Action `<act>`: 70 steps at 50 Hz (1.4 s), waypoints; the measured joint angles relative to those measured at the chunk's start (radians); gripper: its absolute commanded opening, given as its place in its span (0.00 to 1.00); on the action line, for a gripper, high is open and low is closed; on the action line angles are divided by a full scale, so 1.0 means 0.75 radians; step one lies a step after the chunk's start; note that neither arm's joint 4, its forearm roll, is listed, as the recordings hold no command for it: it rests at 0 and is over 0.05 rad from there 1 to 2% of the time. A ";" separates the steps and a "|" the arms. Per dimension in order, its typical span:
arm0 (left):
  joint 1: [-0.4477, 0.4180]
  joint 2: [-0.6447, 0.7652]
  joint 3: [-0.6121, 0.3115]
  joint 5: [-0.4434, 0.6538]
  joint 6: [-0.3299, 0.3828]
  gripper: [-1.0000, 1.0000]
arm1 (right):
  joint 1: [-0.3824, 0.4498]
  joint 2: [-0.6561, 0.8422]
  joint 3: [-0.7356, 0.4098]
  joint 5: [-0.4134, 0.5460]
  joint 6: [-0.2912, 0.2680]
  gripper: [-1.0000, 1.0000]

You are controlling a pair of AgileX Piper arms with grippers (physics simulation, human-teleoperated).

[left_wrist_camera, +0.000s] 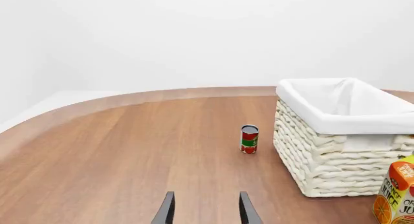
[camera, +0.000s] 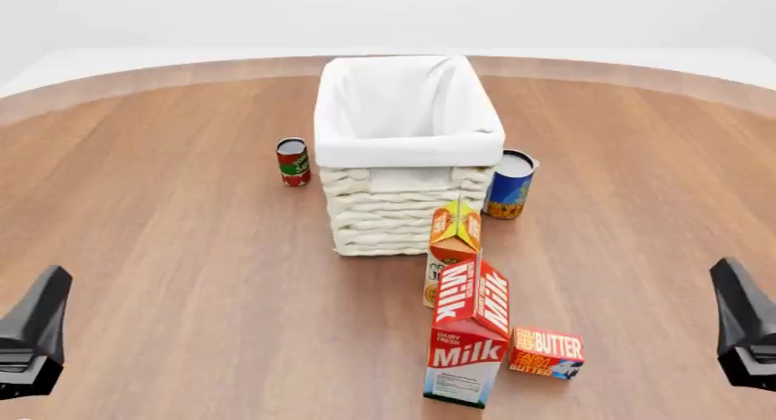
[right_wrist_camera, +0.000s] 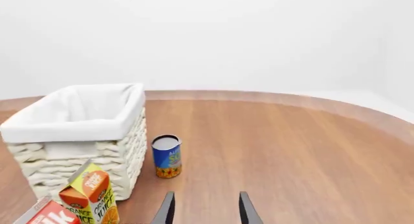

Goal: Pick up the butter and put it in the basket.

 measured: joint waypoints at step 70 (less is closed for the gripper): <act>0.000 0.000 0.000 0.000 0.000 1.00 | 1.166 0.613 -0.514 0.678 -0.879 1.00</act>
